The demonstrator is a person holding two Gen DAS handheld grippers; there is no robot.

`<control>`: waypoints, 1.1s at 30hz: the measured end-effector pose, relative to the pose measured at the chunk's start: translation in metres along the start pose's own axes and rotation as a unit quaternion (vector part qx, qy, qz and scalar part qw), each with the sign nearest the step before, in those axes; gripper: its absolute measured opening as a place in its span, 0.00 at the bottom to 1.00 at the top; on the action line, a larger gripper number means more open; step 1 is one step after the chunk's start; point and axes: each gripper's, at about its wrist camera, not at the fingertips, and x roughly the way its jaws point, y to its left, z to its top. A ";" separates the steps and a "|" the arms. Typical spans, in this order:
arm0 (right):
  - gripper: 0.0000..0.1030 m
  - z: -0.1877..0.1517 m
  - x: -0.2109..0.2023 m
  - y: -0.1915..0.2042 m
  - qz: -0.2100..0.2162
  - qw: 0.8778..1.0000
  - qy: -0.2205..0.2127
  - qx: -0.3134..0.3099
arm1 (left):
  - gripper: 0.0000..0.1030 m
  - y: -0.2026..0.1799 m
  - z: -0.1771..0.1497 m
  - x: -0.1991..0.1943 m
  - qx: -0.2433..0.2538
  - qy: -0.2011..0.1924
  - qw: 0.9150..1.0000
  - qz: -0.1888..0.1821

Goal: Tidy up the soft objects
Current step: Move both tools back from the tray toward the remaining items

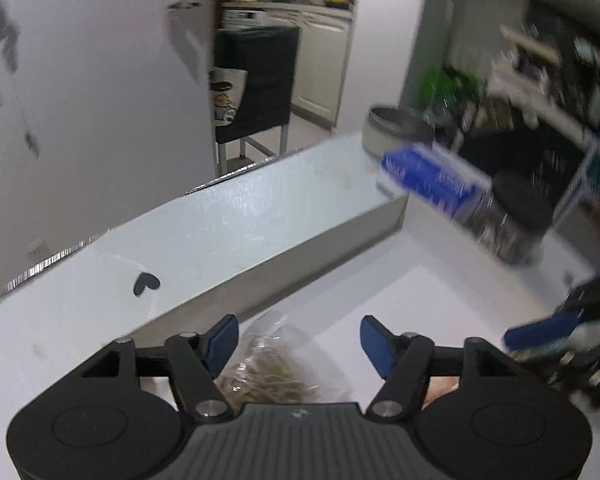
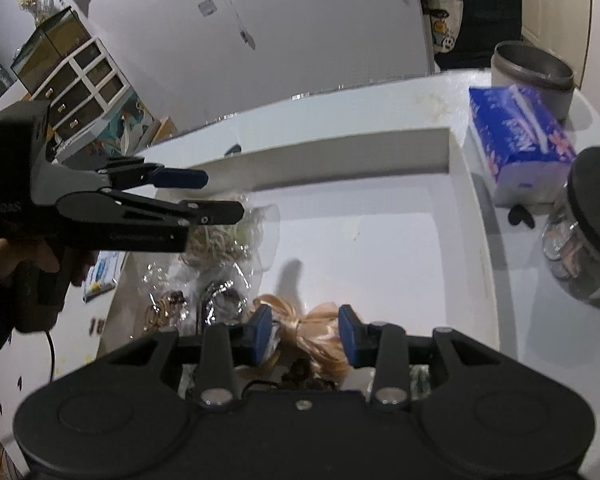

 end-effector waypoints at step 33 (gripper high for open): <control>0.98 -0.050 -0.114 0.022 -0.085 0.989 -0.117 -0.031 | 1.00 -0.082 -0.077 -0.141 -0.145 -0.038 0.986 0.074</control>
